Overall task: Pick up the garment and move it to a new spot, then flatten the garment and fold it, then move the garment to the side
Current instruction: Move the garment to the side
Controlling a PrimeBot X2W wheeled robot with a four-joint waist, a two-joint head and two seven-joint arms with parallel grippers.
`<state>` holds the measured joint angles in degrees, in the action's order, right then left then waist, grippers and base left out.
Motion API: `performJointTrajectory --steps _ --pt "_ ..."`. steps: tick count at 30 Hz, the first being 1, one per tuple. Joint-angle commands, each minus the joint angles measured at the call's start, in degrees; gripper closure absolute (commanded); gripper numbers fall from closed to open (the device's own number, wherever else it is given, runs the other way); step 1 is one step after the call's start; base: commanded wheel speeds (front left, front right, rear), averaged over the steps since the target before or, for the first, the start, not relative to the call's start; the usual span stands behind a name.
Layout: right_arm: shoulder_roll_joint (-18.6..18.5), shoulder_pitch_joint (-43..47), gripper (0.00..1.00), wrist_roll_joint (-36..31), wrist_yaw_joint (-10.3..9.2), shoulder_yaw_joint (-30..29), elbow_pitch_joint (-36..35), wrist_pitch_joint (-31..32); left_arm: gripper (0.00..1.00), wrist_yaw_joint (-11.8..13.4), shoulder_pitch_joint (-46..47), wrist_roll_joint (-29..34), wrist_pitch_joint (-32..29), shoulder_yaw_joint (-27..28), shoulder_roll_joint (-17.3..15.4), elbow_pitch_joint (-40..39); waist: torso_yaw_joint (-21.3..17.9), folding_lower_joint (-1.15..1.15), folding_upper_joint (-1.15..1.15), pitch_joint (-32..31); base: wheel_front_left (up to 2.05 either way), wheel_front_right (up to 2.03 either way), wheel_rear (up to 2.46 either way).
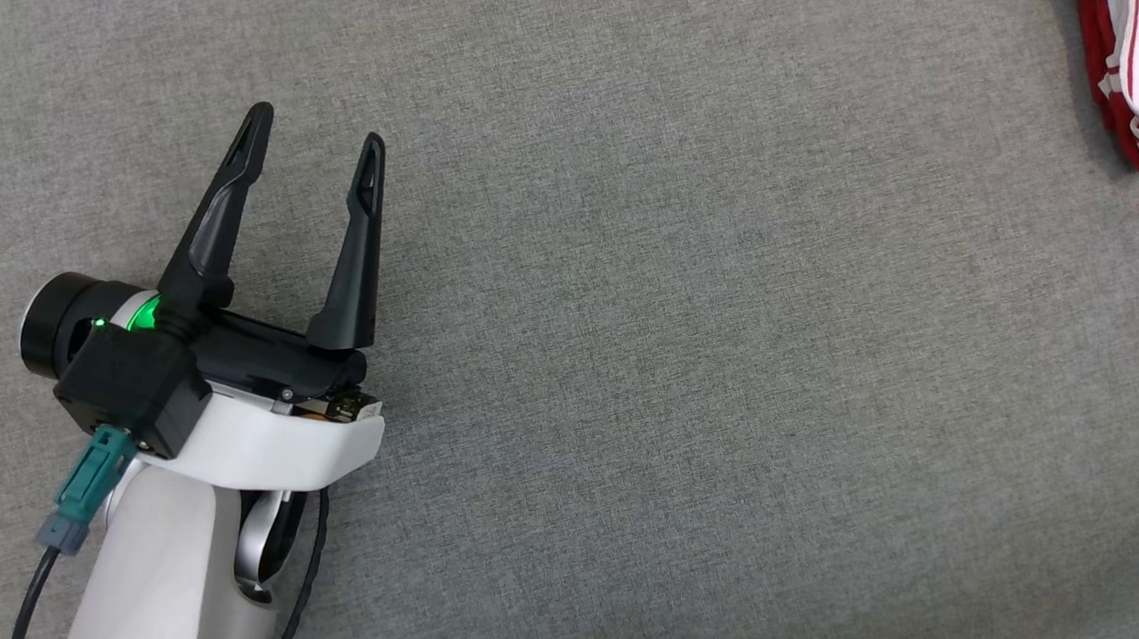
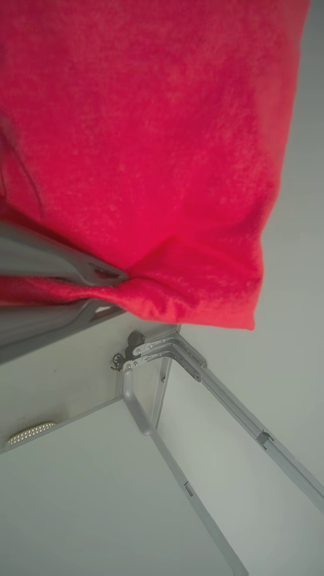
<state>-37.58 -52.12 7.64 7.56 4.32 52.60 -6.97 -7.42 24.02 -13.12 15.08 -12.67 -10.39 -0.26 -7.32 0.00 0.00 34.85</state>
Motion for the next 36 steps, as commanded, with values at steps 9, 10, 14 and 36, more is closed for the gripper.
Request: performJointTrajectory --steps 9,10,14,36 --pt "2.16 -1.81 0.00 -2.26 -0.13 -4.67 1.77 -5.53 0.00 -0.10 0.06 -0.22 0.08 0.26 1.08 1.27 0.18 0.00 0.00 -2.73 0.00 0.00 0.00" --pt "2.40 -1.93 0.00 -2.69 -0.13 -4.57 1.34 -6.09 0.00 -0.10 -0.12 -0.29 0.08 0.28 1.25 1.44 0.30 0.00 0.00 -3.38 0.00 0.00 0.00" --pt "3.86 -1.81 0.00 -3.02 -0.13 -3.39 -1.53 -7.58 0.00 -0.10 -1.11 -0.52 0.08 1.13 2.32 1.85 1.06 0.00 0.00 -6.59 0.00 0.00 0.00" --pt "16.46 16.59 0.00 11.96 -0.12 8.10 -28.07 -8.28 0.00 -0.09 -10.14 3.23 0.07 6.92 6.53 4.63 11.03 0.00 0.00 -23.21 0.00 0.00 0.00"
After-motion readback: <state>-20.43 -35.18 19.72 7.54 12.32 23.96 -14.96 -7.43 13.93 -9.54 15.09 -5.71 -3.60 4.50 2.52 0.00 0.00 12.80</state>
